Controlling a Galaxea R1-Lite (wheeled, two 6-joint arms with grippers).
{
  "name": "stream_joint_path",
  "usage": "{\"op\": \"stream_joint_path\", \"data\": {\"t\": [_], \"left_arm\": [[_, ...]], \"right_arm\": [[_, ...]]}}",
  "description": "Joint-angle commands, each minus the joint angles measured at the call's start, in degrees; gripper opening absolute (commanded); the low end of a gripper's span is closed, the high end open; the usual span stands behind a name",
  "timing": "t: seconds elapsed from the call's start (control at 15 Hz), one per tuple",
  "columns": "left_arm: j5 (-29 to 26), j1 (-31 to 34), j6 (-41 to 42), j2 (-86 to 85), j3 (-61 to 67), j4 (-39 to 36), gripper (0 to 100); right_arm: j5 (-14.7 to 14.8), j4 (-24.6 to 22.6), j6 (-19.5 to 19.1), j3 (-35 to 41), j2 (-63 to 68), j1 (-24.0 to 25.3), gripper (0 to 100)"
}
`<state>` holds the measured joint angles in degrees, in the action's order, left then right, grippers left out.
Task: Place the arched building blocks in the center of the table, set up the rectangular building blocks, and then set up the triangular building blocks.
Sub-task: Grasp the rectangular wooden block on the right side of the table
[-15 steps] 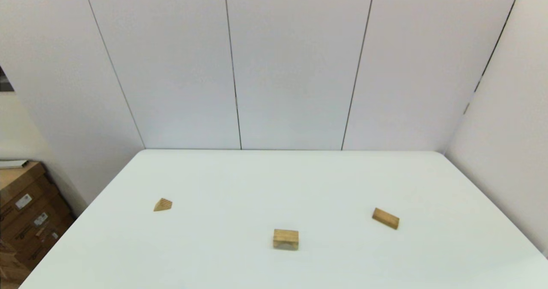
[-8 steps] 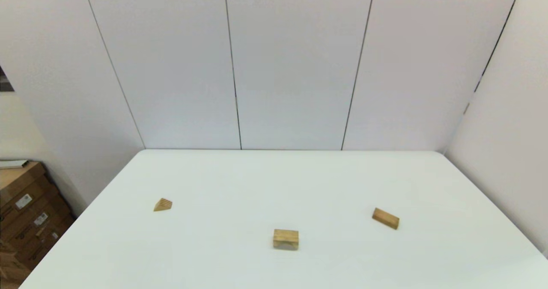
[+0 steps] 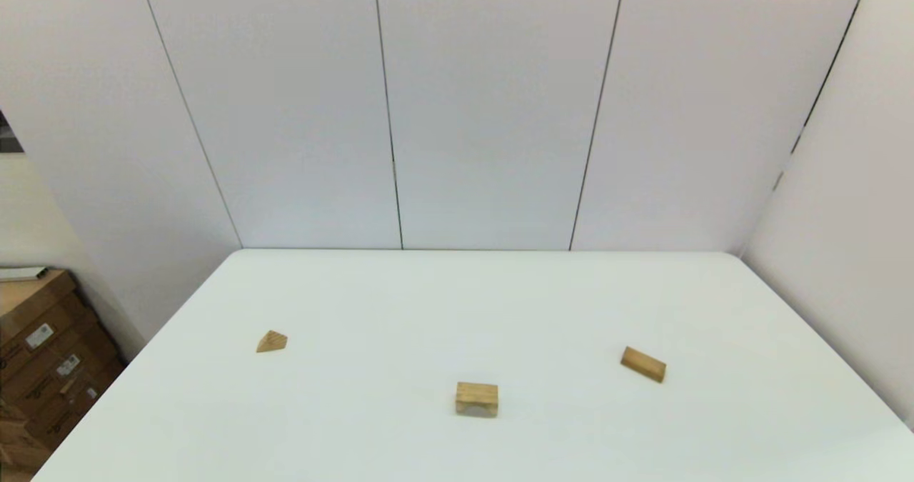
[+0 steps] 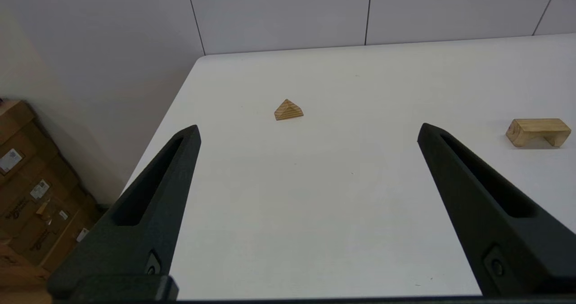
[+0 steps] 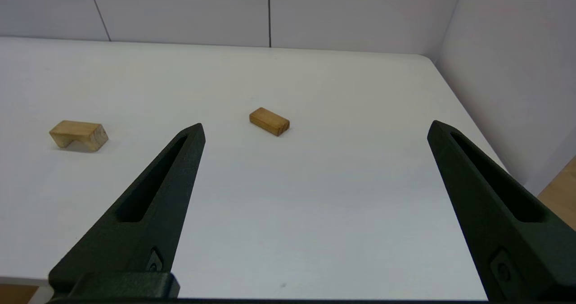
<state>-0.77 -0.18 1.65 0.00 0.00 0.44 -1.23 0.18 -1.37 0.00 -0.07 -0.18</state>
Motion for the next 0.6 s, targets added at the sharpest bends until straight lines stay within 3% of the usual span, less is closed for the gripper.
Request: {"op": "stream_joint_path", "data": {"t": [0.07,0.33,0.6], "left_arm": [[0.0,0.0,0.0,0.1,0.0,0.0,100],[0.0,0.0,0.0,0.1,0.0,0.0,100],[0.0,0.0,0.0,0.1,0.0,0.0,100]], "right_arm": [[0.0,-0.1,-0.3,0.1,0.0,0.0,100],[-0.5,0.8,-0.2,-2.0,3.1,0.0,100],[-3.8,0.3,0.0,-17.2,23.7,0.4,100]]}}
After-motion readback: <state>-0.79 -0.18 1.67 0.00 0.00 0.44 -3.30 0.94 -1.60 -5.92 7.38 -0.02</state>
